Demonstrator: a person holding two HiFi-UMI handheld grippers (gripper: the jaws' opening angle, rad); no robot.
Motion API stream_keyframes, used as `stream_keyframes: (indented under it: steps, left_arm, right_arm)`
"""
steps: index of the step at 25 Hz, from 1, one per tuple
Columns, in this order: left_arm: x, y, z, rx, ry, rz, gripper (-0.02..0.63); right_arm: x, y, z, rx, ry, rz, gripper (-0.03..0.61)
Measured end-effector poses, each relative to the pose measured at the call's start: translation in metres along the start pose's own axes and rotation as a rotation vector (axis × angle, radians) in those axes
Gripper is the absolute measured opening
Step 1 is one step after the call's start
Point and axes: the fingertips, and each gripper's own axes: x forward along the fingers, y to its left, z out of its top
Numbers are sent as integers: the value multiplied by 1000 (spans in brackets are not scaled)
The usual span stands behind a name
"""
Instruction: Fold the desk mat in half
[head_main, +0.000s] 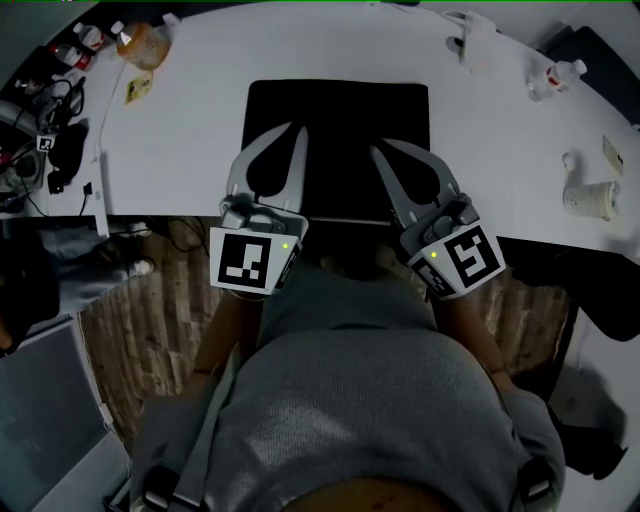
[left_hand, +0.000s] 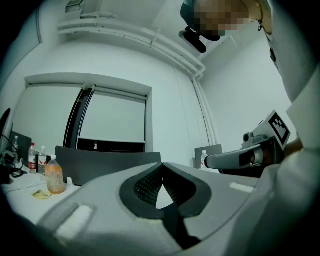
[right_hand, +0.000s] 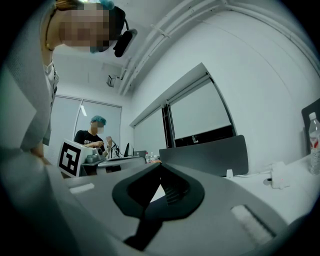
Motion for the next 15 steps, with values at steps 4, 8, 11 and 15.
stream_keyframes:
  steps: [4, 8, 11, 15]
  left_arm:
    - [3, -4, 1, 2, 10, 4, 0]
    - [8, -4, 4, 0, 6, 12, 0]
    - [10, -6, 4, 4, 7, 11, 0]
    - [13, -9, 6, 9, -2, -1, 0]
  right_arm:
    - [-2, -4, 4, -6, -10, 11, 2]
    - [-1, -6, 3, -10, -9, 20, 2]
    - [-1, -5, -2, 6, 14, 37, 2]
    - [-1, -5, -4, -18, 25, 54, 2]
